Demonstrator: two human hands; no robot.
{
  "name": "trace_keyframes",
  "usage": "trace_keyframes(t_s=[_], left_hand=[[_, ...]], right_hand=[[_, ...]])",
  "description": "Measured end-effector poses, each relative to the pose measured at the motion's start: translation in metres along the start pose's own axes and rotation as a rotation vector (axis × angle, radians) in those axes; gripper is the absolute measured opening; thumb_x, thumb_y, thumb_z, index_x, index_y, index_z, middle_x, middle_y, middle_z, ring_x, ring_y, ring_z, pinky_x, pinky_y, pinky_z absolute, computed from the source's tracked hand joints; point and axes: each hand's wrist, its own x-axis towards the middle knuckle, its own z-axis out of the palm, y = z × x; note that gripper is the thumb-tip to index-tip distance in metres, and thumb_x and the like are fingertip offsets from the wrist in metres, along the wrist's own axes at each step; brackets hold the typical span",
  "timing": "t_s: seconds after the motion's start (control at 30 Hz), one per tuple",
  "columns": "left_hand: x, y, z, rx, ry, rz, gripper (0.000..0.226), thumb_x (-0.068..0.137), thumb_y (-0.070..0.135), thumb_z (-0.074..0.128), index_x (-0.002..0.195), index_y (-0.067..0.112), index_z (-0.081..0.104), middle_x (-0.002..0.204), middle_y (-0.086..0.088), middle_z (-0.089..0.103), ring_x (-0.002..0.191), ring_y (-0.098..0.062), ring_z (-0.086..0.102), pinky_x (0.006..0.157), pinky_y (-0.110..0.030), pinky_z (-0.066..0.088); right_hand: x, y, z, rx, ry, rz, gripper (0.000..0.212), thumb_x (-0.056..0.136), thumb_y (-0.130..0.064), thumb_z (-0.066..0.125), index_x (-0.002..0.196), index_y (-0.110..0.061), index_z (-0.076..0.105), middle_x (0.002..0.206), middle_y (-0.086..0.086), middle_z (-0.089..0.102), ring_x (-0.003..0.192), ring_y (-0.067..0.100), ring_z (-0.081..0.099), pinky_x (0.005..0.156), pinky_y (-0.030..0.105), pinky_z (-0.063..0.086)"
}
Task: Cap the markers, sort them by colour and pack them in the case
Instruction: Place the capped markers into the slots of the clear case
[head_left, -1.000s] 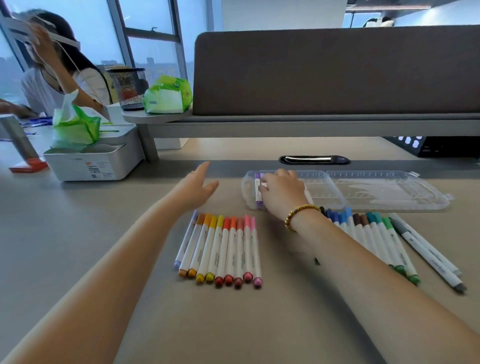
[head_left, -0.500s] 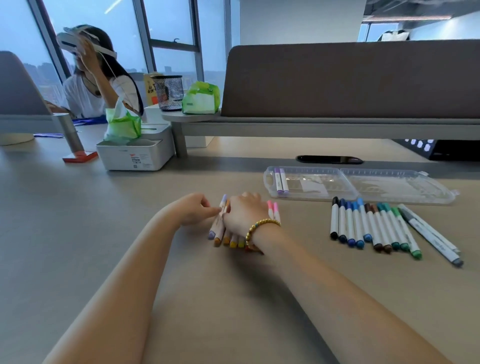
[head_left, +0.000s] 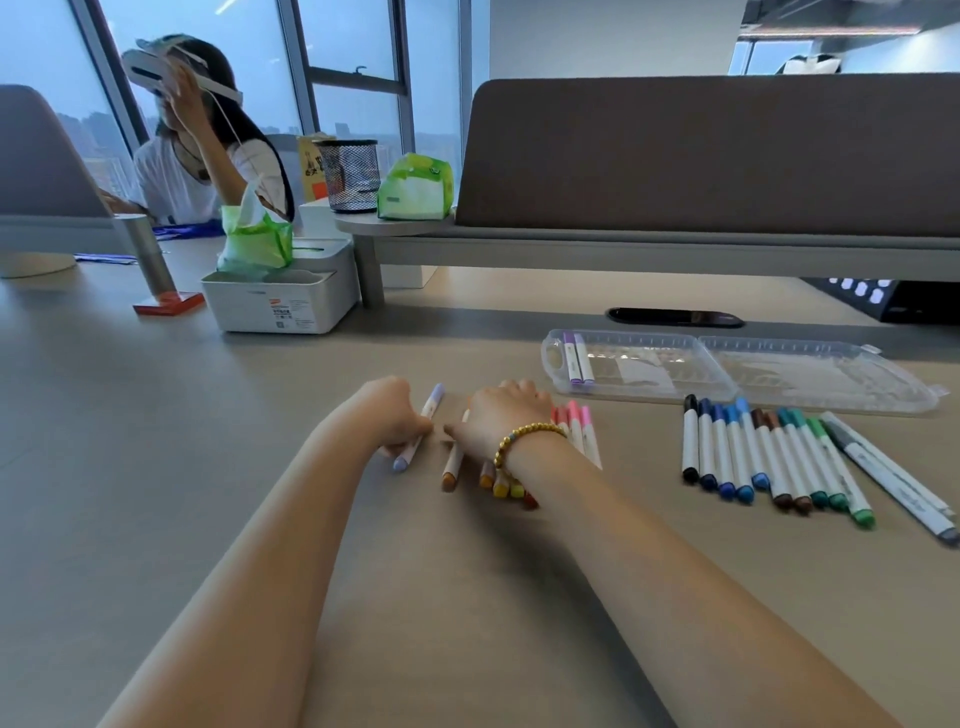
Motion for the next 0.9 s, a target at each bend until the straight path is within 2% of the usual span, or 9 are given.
trace_keyframes(t_s=[0.17,0.27,0.37,0.47,0.53,0.63,0.7,0.77,0.9], left_hand=[[-0.002,0.003,0.002,0.059,0.025,-0.04,0.028,0.09,0.021,0.048,0.064,0.008,0.045,0.027,0.002,0.048,0.042,-0.012,0.052,0.05,-0.019,0.039],[-0.005,0.006,0.001,0.062,0.042,-0.037,0.031,0.089,0.02,0.047,0.06,0.009,0.045,0.022,0.004,0.042,0.037,-0.008,0.049,0.047,-0.017,0.037],[-0.007,0.004,-0.002,-0.018,0.042,-0.026,0.028,0.087,0.019,0.049,0.062,0.007,0.048,0.032,0.0,0.051,0.03,-0.009,0.049,0.044,-0.018,0.038],[-0.008,0.009,-0.004,-0.121,0.029,-0.004,0.025,0.088,0.02,0.049,0.068,0.005,0.053,0.056,-0.006,0.056,0.046,-0.016,0.05,0.051,-0.021,0.041],[-0.006,0.019,-0.006,-0.251,0.038,0.025,0.023,0.09,0.021,0.049,0.075,0.004,0.055,0.062,-0.007,0.055,0.049,-0.017,0.05,0.054,-0.022,0.044],[0.002,0.045,-0.01,-0.392,0.06,0.063,0.025,0.092,0.021,0.05,0.072,0.006,0.052,0.064,-0.006,0.054,0.047,-0.016,0.052,0.051,-0.022,0.048],[0.009,0.069,-0.012,-0.435,0.054,0.099,0.025,0.092,0.018,0.051,0.07,0.006,0.051,0.063,-0.007,0.055,0.034,-0.009,0.054,0.04,-0.016,0.047],[0.017,0.095,-0.013,-0.465,0.037,0.147,0.022,0.091,0.015,0.051,0.072,0.004,0.052,0.063,-0.008,0.057,0.027,-0.005,0.051,0.038,-0.014,0.048],[0.036,0.148,-0.009,-0.417,-0.023,0.224,0.027,0.091,0.024,0.052,0.083,0.0,0.057,0.068,-0.011,0.061,0.053,-0.021,0.059,0.067,-0.031,0.056]], right_hand=[[0.006,0.001,-0.005,-0.006,-0.027,-0.012,0.037,0.089,-0.033,0.047,0.119,-0.015,0.058,0.124,0.013,0.056,0.117,0.031,0.046,0.094,0.036,0.032],[0.007,-0.001,-0.002,-0.022,-0.007,-0.022,0.032,0.089,-0.032,0.049,0.114,-0.015,0.059,0.119,0.01,0.059,0.113,0.03,0.05,0.09,0.035,0.032],[0.009,0.004,-0.008,0.048,-0.041,-0.008,0.029,0.09,-0.036,0.051,0.107,-0.014,0.059,0.109,0.008,0.061,0.106,0.027,0.054,0.083,0.033,0.033],[0.01,0.018,-0.02,0.275,-0.128,0.01,0.03,0.091,-0.036,0.05,0.075,-0.011,0.05,0.077,0.004,0.055,0.074,0.019,0.054,0.061,0.025,0.035],[0.013,0.035,-0.028,0.41,-0.15,0.025,0.034,0.091,-0.035,0.048,0.065,-0.014,0.043,0.066,0.002,0.046,0.058,0.015,0.045,0.051,0.025,0.032],[0.021,0.068,-0.035,0.581,-0.114,0.092,0.027,0.09,-0.028,0.048,0.067,-0.013,0.047,0.072,0.007,0.055,0.056,0.017,0.047,0.05,0.024,0.034],[0.025,0.093,-0.037,0.681,-0.072,0.156,0.023,0.091,-0.024,0.047,0.072,-0.011,0.049,0.076,0.011,0.059,0.059,0.02,0.05,0.043,0.02,0.034],[0.028,0.117,-0.04,0.778,-0.022,0.222,0.019,0.091,-0.021,0.047,0.081,-0.006,0.054,0.071,0.011,0.06,0.054,0.018,0.05,0.034,0.018,0.032],[0.038,0.155,-0.046,0.803,0.037,0.291,0.021,0.093,-0.024,0.051,0.09,-0.004,0.055,0.072,0.011,0.061,0.055,0.018,0.051,0.041,0.022,0.036]])
